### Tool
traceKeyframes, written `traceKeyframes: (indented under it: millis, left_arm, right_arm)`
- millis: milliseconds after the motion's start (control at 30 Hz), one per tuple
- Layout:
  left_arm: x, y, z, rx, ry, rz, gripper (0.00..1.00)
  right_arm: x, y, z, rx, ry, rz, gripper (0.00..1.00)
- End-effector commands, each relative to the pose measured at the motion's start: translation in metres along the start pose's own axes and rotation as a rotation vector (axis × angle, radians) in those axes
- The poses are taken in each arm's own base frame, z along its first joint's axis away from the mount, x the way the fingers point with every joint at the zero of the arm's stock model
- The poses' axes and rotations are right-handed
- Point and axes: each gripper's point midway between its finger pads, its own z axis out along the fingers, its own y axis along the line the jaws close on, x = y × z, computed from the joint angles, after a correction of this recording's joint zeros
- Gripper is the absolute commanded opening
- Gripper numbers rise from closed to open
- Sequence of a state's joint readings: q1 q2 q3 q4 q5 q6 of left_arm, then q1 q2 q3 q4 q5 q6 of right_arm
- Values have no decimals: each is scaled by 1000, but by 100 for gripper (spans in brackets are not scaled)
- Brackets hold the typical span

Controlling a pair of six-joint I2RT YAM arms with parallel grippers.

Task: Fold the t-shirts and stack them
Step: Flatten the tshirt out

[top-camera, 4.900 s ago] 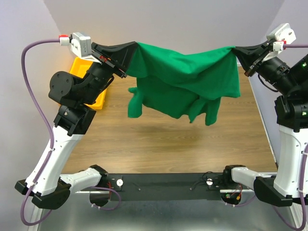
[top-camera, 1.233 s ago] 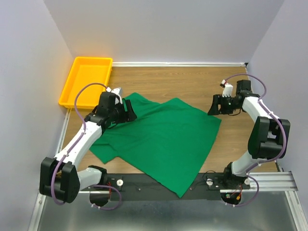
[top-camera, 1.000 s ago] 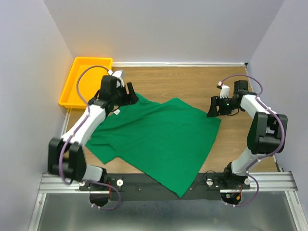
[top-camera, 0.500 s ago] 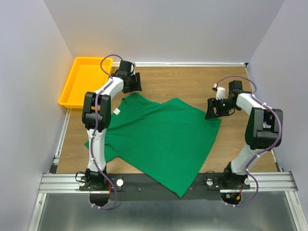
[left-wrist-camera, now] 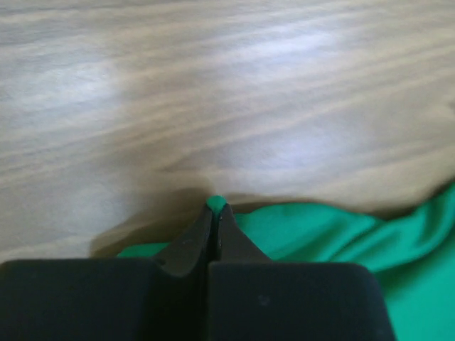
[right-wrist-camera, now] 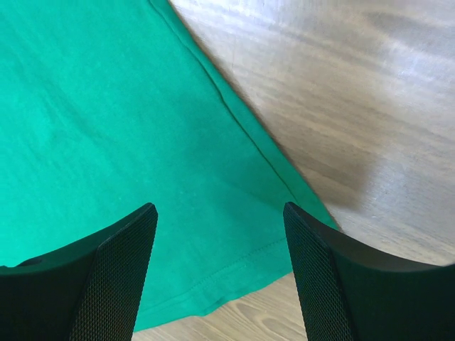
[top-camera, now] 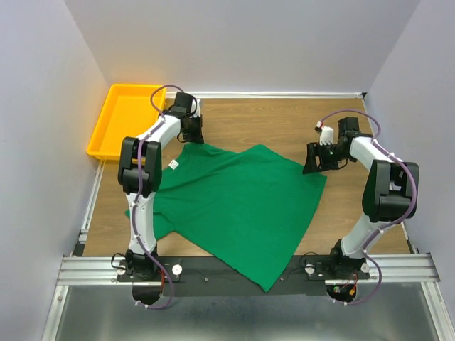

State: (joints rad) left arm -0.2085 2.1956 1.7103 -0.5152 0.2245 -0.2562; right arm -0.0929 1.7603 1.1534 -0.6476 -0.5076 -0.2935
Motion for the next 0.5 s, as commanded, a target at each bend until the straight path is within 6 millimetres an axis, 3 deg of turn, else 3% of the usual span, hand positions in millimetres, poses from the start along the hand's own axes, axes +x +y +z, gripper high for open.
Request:
traceKeyframes:
  millis: [0,33,67,100,133,167,200,300,333,400,433,467]
  left_arm:
    - [-59,-59,-71,225,-211,66,0]
    - [-72,-84,-110,314,-287,106,0]
    - [-80,-98,-132,359,-339,132,0]
    - [-81,-112,-168,399,-404,161,0]
    - [-80,-113,-168,401,-398,161,0]
    - [-62,-117,-192,405,-403,160,0]
    - [-38,-115,-194,391,-352,137,0]
    - [75,-98,-184,354,-141,11,0]
    - [145,-84,-172,339,-23,-50,0]
    - [219,-95,-167,375,125,-143,1]
    - [267,-96,-170,405,197,-163,10]
    - [279,-104,-176,421,218,-219,21]
  right_arm:
    - [-22,13,-13,-24,-59,-16,79]
    - [-28,16,-20,-23,-82,-31,79]
    - [-32,18,-25,-21,-98,-39,79]
    - [-38,22,-34,-20,-125,-59,79]
    - [-38,22,-34,-21,-123,-62,79]
    - [-42,25,-42,-13,-145,-82,79]
    - [-41,27,-47,-7,-151,-101,80]
    - [-34,33,-53,-9,-159,-129,80]
    - [-31,34,-52,-14,-157,-131,80]
    - [-21,37,-48,-38,-142,-125,80]
    - [-19,38,-45,-46,-134,-124,80]
    - [-17,38,-43,-51,-128,-120,80]
